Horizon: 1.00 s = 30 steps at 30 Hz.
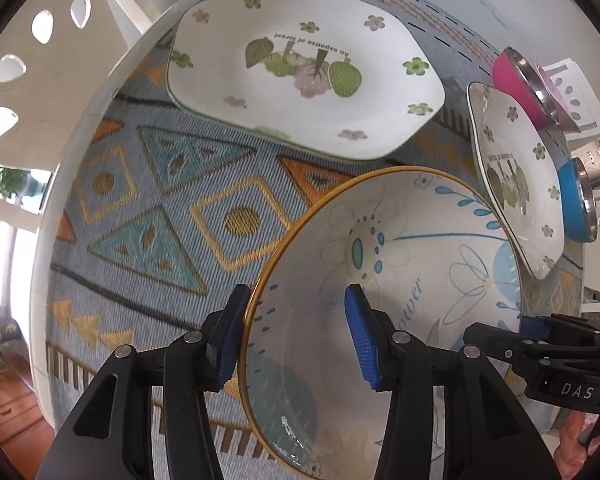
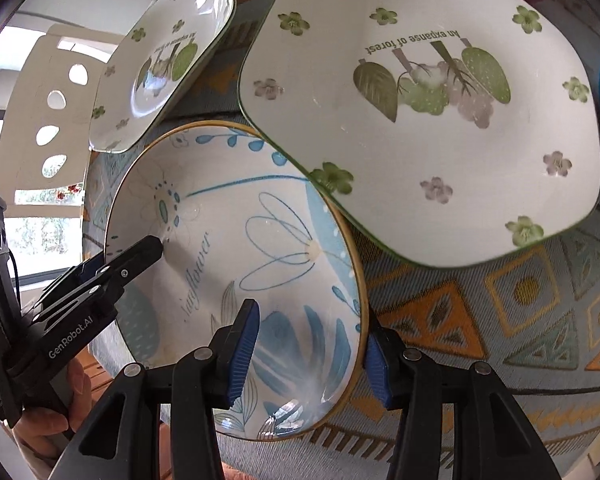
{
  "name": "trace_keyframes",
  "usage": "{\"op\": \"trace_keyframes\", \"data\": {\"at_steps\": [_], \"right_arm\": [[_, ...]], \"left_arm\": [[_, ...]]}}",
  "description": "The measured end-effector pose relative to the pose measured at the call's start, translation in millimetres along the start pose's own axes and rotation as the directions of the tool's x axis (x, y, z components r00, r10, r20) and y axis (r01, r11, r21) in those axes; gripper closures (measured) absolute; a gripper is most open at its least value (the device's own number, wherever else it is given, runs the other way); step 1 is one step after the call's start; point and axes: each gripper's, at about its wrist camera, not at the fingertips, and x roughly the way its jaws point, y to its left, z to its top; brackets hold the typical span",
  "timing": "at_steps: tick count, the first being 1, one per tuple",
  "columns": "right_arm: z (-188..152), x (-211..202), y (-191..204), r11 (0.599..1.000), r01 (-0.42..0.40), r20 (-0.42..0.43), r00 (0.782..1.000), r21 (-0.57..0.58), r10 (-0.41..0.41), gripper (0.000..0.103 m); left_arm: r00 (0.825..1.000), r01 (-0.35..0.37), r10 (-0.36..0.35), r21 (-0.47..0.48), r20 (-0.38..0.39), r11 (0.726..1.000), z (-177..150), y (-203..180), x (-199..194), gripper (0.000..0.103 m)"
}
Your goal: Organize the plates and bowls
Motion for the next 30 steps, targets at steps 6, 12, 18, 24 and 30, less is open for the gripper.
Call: {"op": "trace_keyframes", "data": {"at_steps": [6,12,18,24,30], "right_arm": [[4,-4,-4,1.000,-0.011,0.015,1.000,0.015,0.011,0.054],[13,-7,-8,0.999,-0.017,0.021,1.000,0.035,0.016,0.054],[16,-7,-6,0.999,-0.018,0.029,0.999,0.036,0.017,0.054],[11,-5,2,0.998,-0.040,0.069,0.997,0.040,0.037,0.038],[10,-3,7,0.999,-0.030,0.081,0.996,0.035,0.027,0.033]], "left_arm": [[1.000,0.003,-0.003,0.007,-0.001,1.000,11,-3,4,0.058],[1.000,0.008,-0.008,0.020,0.000,1.000,17,1,7,0.058],[1.000,0.014,-0.014,0.042,0.003,0.999,28,-1,9,0.055],[1.000,0.012,-0.012,0.058,0.009,0.998,26,-1,11,0.052],[1.000,0.016,-0.017,0.062,0.014,0.998,27,-1,11,0.052]]}}
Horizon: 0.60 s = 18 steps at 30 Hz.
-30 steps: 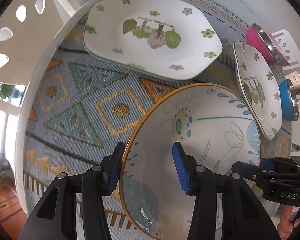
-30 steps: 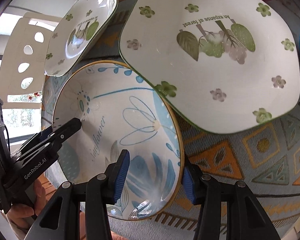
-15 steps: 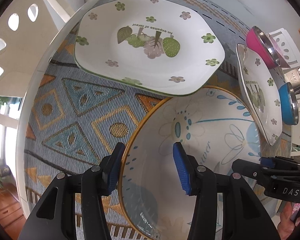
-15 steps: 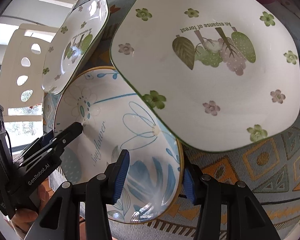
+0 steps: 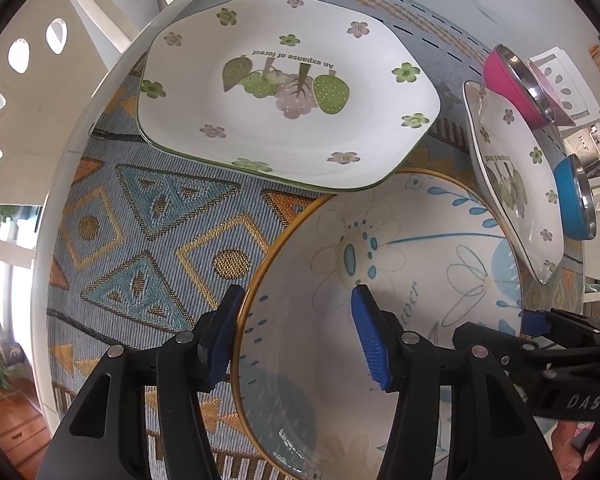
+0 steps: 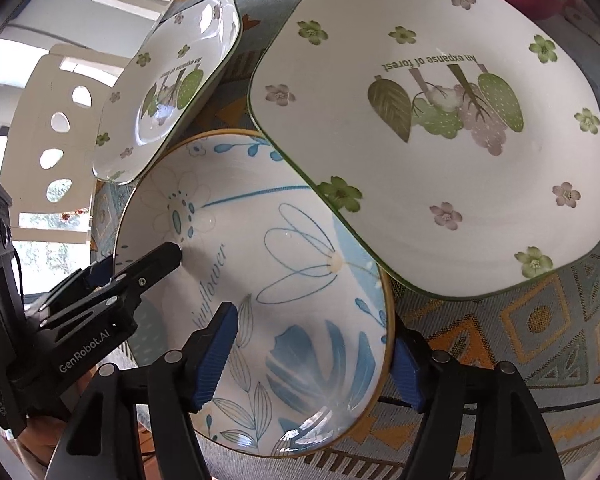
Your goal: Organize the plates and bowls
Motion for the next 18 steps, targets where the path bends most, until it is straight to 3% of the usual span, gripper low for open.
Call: {"op": "trace_keyframes", "data": {"at_steps": [8,18], "right_arm": [[-3,-14,-8,0.998,-0.034,0.009,0.999,0.057,0.034,0.034],[11,-68,-2,0.997,-0.072,0.102,0.992,0.042,0.068,0.034]], "left_arm": [[1.000,-0.017,0.017,0.012,0.003,1.000,-4,-3,-11,0.051],[0.998,-0.029,0.031,-0.030,0.062,0.999,16,11,-48,0.051]]}}
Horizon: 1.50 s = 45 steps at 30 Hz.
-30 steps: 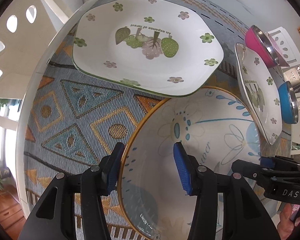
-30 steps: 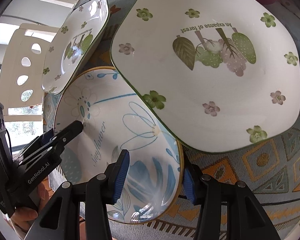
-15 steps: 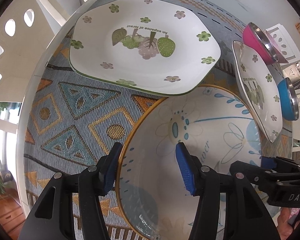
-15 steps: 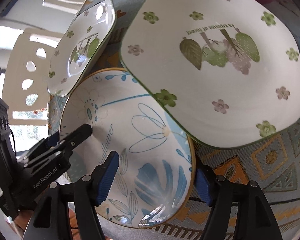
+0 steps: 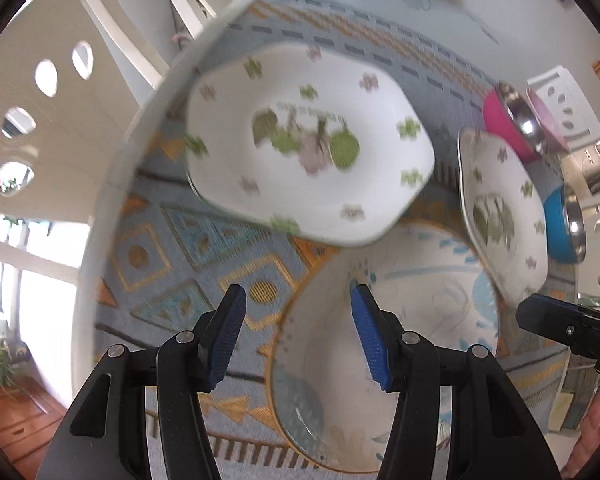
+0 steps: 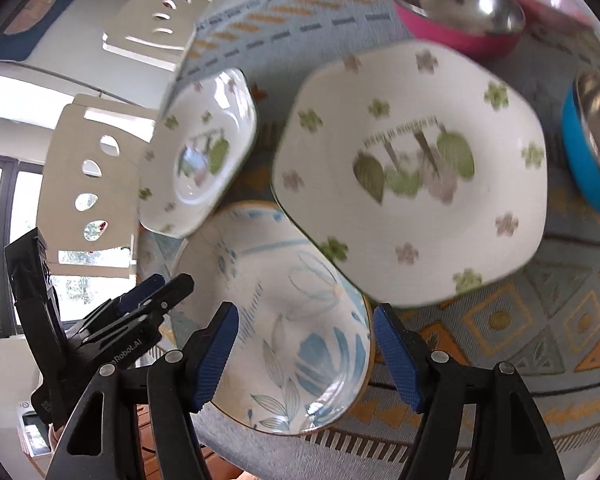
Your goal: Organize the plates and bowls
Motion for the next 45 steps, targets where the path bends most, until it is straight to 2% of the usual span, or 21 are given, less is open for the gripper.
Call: {"op": "trace_keyframes", "data": {"at_steps": [5,13,21,26,30,37,45], "right_arm": [[16,-9,16,1.000,-0.003,0.029,1.000,-0.026,0.003,0.034],[55,-7,34,0.999,-0.018,0.047,0.999,-0.052,0.020,0.034],[97,8,52,0.997,-0.025,0.038,0.999,-0.073,0.028,0.034],[117,22,59,0.997,-0.027,0.023,0.999,-0.077,0.029,0.034],[132,40,67,0.996,0.003,0.007,1.000,-0.090,-0.002,0.034],[145,68,79,0.988,0.066,-0.021,0.997,-0.141,-0.069,0.034],[156,89,81,0.992,0.054,-0.054,0.997,-0.115,-0.060,0.034]], "left_arm": [[0.999,-0.012,0.013,-0.014,0.033,1.000,21,8,-8,0.051],[0.999,-0.040,0.041,-0.014,0.032,0.999,60,17,0,0.051],[0.999,-0.036,0.036,-0.033,0.015,0.999,86,29,20,0.049],[1.000,-0.018,0.019,-0.052,0.011,0.998,101,42,29,0.049],[0.999,0.032,-0.032,-0.068,0.003,0.997,113,48,37,0.049],[0.999,0.029,-0.026,-0.078,0.040,0.997,124,54,30,0.049],[0.999,0.002,-0.005,-0.078,-0.035,0.997,122,62,51,0.049]]}}
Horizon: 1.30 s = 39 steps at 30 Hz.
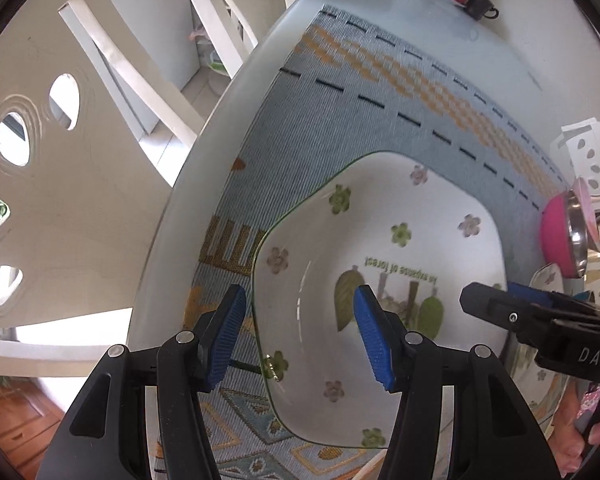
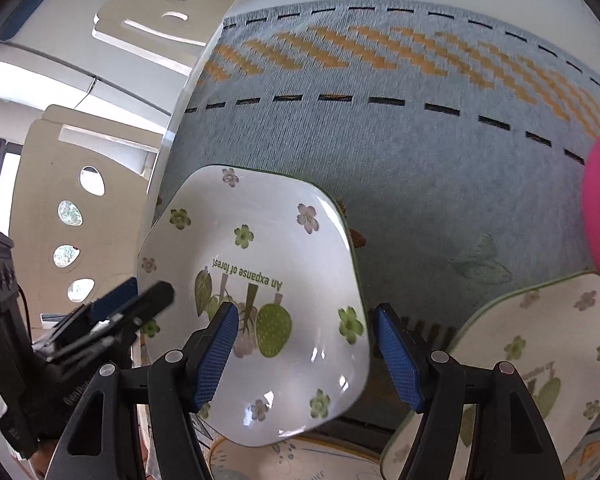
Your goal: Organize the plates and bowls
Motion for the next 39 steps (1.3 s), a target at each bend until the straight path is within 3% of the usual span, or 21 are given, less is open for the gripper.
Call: {"op": "trace_keyframes", "data": {"at_steps": [10,18,23,28,34,39], "right_arm": [[5,17,1,0.999,0.026,-0.043,0.999,0.031,-0.025,0.034],[6,28,4,0.999,0.022,-0.083,0.996,0.036,-0.018,0.034],[6,28,2,1.000,-0.014,-0.083,0.996,0.027,0.016,0.021],[7,34,12,1.000,0.008,-0.083,0.997,0.025,-0.006,0.020],[8,37,18,0.999,0.048,-0.080,0.996,0.025,-0.046,0.022],[8,34,12,0.998,0.048,-0.079,0.996,0.029,-0.045,0.033]], "left_arm": [[0.999,0.001,0.000,0.012,-0.038,1.000,1,2,20,0.050],[1.000,-0.010,0.009,0.046,0.008,0.999,0,0,15,0.048],[1.000,-0.015,0.014,0.049,0.017,0.999,0,1,15,0.046],[1.000,-0.017,0.016,0.062,0.018,0.998,1,0,17,0.045],[1.000,-0.019,0.018,0.060,0.022,0.998,1,-1,19,0.045],[1.000,-0.014,0.012,0.058,0.027,0.998,1,-1,18,0.048]]}}
